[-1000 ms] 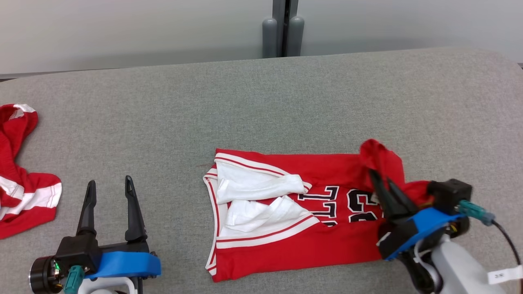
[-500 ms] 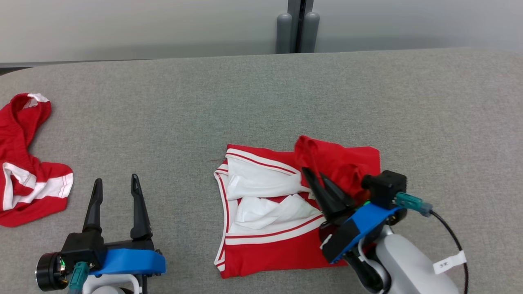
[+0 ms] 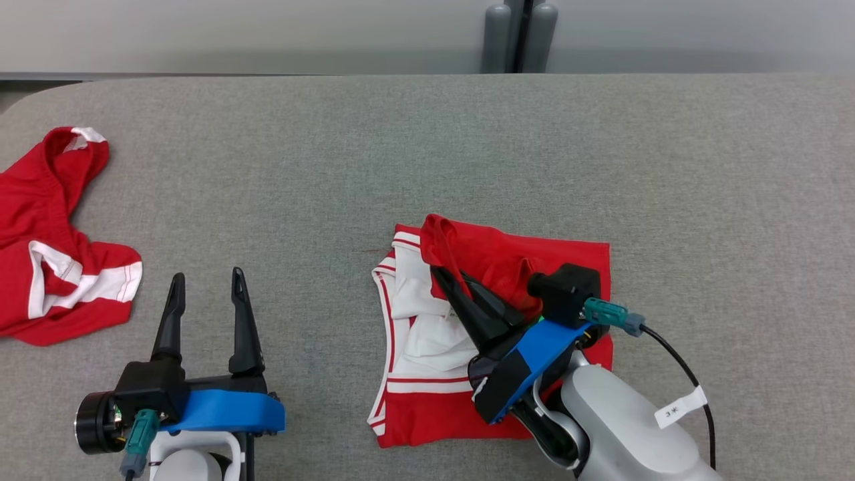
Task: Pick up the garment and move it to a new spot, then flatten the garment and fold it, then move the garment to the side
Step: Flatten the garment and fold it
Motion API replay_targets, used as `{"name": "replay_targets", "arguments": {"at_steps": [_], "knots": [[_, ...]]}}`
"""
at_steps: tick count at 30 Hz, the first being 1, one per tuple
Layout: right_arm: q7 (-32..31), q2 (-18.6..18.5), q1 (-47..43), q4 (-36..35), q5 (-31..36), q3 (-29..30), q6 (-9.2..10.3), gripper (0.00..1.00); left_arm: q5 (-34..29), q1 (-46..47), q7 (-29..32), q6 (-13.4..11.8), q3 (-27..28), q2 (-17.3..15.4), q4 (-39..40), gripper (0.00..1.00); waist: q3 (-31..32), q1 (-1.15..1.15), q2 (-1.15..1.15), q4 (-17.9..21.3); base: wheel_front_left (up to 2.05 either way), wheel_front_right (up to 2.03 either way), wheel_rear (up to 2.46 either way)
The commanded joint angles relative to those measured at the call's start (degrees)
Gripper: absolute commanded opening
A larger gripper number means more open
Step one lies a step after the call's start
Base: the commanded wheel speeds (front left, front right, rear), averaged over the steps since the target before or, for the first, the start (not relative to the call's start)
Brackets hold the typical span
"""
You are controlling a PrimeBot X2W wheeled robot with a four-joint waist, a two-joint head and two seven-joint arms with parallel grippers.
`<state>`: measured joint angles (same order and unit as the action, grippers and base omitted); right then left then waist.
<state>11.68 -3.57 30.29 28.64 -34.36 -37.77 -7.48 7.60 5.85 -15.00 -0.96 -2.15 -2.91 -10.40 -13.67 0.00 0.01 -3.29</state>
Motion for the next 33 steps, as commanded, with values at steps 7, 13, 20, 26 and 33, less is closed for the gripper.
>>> {"name": "replay_targets", "arguments": {"at_steps": [7, 13, 20, 26, 33], "knots": [[1.65, 0.67, 3.25, 4.42, -1.26, -1.70, -0.03, 0.51, 0.81, 1.59, -0.25, -0.44, -0.88, 0.04, -0.48, 1.00, -0.90, 0.00, -0.01, -1.05, 0.00, 0.00, 0.00], [2.85, 0.65, 3.56, 4.91, -2.17, -2.65, -0.03, 1.00, 0.90, 1.07, -0.25, -0.52, -0.73, 0.04, -0.67, 1.00, -0.37, 0.00, -0.01, -0.51, 0.00, 0.00, 0.00], [3.53, -2.49, 2.11, -0.19, 1.04, 2.77, -0.02, 1.00, 0.79, 0.30, -0.25, -0.15, -0.25, 0.04, -0.29, 1.00, 0.55, 0.00, -0.01, 0.87, 0.00, 0.00, 0.00], [3.50, -7.42, -2.64, -3.88, 3.53, 10.89, -0.02, 1.00, 0.56, -0.38, -0.25, -0.02, 0.00, 0.04, -0.02, 1.00, 1.16, 0.00, -0.01, 1.76, 0.00, 0.00, 0.00], [3.52, -9.77, -6.97, -3.49, 4.12, 14.80, -0.03, 1.00, 0.28, -0.69, -0.25, 0.20, 0.10, 0.04, -0.01, 1.00, 1.31, 0.00, -0.01, 1.92, 0.00, 0.00, 0.00]]}}
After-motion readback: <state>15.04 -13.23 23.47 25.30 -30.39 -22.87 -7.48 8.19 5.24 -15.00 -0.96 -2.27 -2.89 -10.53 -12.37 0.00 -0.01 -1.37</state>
